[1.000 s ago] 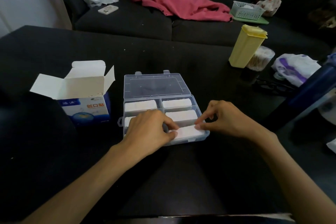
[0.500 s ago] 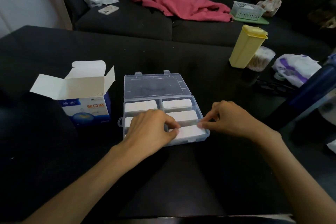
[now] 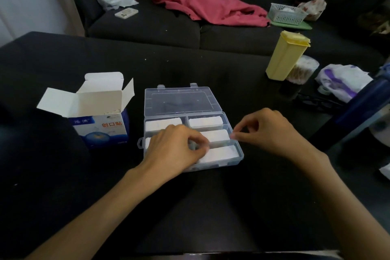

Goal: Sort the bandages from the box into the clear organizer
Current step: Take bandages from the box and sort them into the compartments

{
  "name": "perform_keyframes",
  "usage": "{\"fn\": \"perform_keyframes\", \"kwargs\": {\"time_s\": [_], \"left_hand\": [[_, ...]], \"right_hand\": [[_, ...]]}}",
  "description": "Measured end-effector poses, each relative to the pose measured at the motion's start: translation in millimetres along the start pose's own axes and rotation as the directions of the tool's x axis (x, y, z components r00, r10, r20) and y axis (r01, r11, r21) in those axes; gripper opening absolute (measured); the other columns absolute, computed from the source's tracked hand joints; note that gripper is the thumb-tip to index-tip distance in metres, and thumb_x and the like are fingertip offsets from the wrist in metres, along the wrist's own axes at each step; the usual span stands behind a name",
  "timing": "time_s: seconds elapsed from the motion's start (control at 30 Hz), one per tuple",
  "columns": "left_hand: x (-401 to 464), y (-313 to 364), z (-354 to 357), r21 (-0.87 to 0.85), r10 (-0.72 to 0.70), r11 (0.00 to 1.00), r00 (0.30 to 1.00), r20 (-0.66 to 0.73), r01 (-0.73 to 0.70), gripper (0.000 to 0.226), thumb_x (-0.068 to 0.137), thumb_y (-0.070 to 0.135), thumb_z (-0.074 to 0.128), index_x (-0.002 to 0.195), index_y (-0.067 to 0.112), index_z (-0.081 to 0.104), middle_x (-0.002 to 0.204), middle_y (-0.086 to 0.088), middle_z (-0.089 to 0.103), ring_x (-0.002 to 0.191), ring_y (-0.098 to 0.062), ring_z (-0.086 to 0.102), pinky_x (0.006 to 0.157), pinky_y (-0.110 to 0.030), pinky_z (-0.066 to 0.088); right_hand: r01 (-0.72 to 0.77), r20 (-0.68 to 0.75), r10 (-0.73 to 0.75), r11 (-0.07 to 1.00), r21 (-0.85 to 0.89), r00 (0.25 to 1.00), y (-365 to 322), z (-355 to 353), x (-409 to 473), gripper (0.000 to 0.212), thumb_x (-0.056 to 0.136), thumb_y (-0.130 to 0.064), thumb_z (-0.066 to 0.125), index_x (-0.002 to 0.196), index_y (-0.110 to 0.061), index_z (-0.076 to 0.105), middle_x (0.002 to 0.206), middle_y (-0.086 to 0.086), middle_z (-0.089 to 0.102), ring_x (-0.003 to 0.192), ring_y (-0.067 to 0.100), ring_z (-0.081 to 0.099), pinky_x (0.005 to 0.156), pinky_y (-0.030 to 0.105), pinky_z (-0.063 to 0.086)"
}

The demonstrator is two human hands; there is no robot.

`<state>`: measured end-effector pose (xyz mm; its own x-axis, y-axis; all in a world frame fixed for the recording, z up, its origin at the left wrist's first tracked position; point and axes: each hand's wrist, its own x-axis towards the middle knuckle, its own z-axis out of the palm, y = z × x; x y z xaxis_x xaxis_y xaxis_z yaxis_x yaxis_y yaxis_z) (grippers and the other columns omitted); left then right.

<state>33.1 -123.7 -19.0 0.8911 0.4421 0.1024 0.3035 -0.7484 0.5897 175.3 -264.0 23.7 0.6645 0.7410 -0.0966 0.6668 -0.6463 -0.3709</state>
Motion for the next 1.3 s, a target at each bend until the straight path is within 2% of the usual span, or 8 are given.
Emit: {"fn": "perform_keyframes", "kwargs": {"time_s": [0.2, 0.37, 0.53, 0.67, 0.8, 0.97, 1.17, 1.3], "left_hand": [[-12, -19, -54, -0.098, 0.009, 0.992, 0.824, -0.567, -0.079, 0.020, 0.085, 0.037, 0.060, 0.098, 0.025, 0.070, 0.085, 0.014, 0.066, 0.070, 0.003, 0.059, 0.061, -0.007, 0.041], [-28, -71, -108, 0.072, -0.027, 0.987, 0.583, -0.812, 0.145, 0.030, 0.090, 0.016, 0.056, 0.119, 0.020, 0.061, 0.124, -0.001, 0.059, 0.114, -0.019, 0.048, 0.093, -0.034, 0.038], [-38, -119, -130, -0.599, -0.700, 0.694, 0.568, -0.433, 0.399, 0.077, 0.084, 0.020, 0.068, 0.148, 0.021, 0.025, 0.151, -0.006, 0.031, 0.137, -0.026, 0.030, 0.108, -0.042, 0.031], [-50, -131, -132, -0.849, -0.685, 0.359, 0.728, 0.042, 0.387, 0.039, 0.085, 0.013, 0.064, 0.124, 0.015, 0.059, 0.116, -0.004, 0.064, 0.104, -0.018, 0.060, 0.084, -0.034, 0.050], [-61, -129, -134, -0.805, -0.552, 0.521, 0.831, -0.065, 0.283, 0.022, 0.083, 0.027, 0.068, 0.104, 0.021, 0.069, 0.100, 0.004, 0.071, 0.098, -0.010, 0.064, 0.078, -0.029, 0.052], [-60, -120, -116, -0.381, -0.346, 0.904, 0.856, -0.383, 0.196, 0.027, 0.079, 0.052, 0.066, 0.095, 0.032, 0.074, 0.091, 0.024, 0.069, 0.093, -0.001, 0.064, 0.084, -0.028, 0.050], [-60, -120, -122, -0.334, -0.315, 0.936, 0.689, -0.653, 0.111, 0.025, 0.082, 0.037, 0.069, 0.098, 0.018, 0.075, 0.096, 0.012, 0.071, 0.094, -0.006, 0.065, 0.081, -0.020, 0.048], [-60, -122, -118, -0.305, -0.248, 0.951, 0.695, -0.675, 0.044, 0.021, 0.082, 0.035, 0.069, 0.096, 0.021, 0.076, 0.093, 0.014, 0.070, 0.089, -0.007, 0.067, 0.077, -0.026, 0.053]], "right_hand": [[0.145, -0.171, -0.114, 0.973, 0.182, 0.979, -19, 6, 5, 0.013, 0.084, -0.031, 0.063, 0.092, -0.022, 0.069, 0.072, -0.006, 0.063, 0.065, 0.008, 0.059, 0.061, 0.021, 0.051], [0.339, -0.340, -0.252, 0.913, 0.228, 0.906, -70, 20, 11, 0.021, 0.084, -0.032, 0.062, 0.105, -0.031, 0.062, 0.094, -0.020, 0.054, 0.087, -0.001, 0.054, 0.073, 0.015, 0.043], [0.544, -0.366, -0.535, 0.834, -0.086, 0.762, -147, 39, 24, 0.046, 0.086, -0.043, 0.060, 0.130, -0.035, 0.049, 0.140, -0.009, 0.040, 0.132, 0.007, 0.029, 0.108, 0.026, 0.023], [0.559, -0.255, -0.655, 0.747, -0.359, 0.711, -165, 69, 38, 0.030, 0.082, -0.040, 0.067, 0.111, -0.034, 0.065, 0.144, 0.002, 0.042, 0.138, 0.026, 0.027, 0.114, 0.050, 0.020], [0.597, -0.288, -0.691, 0.720, -0.353, 0.663, -146, 88, 22, 0.025, 0.068, -0.037, 0.079, 0.092, -0.035, 0.072, 0.122, 0.000, 0.060, 0.121, 0.022, 0.044, 0.103, 0.040, 0.035], [0.617, -0.254, -0.739, 0.665, -0.421, 0.624, -141, 100, 14, 0.033, 0.062, -0.038, 0.082, 0.094, -0.035, 0.074, 0.115, -0.001, 0.065, 0.113, 0.018, 0.044, 0.095, 0.035, 0.044], [0.608, -0.362, -0.716, 0.698, -0.377, 0.597, -151, 100, 15, 0.022, 0.084, -0.038, 0.064, 0.102, -0.028, 0.072, 0.113, -0.003, 0.065, 0.110, 0.020, 0.055, 0.094, 0.030, 0.040], [0.604, -0.397, -0.709, 0.704, -0.373, 0.582, -158, 99, 13, 0.023, 0.086, -0.038, 0.056, 0.098, -0.027, 0.073, 0.109, -0.004, 0.066, 0.108, 0.017, 0.053, 0.093, 0.027, 0.039]]}}
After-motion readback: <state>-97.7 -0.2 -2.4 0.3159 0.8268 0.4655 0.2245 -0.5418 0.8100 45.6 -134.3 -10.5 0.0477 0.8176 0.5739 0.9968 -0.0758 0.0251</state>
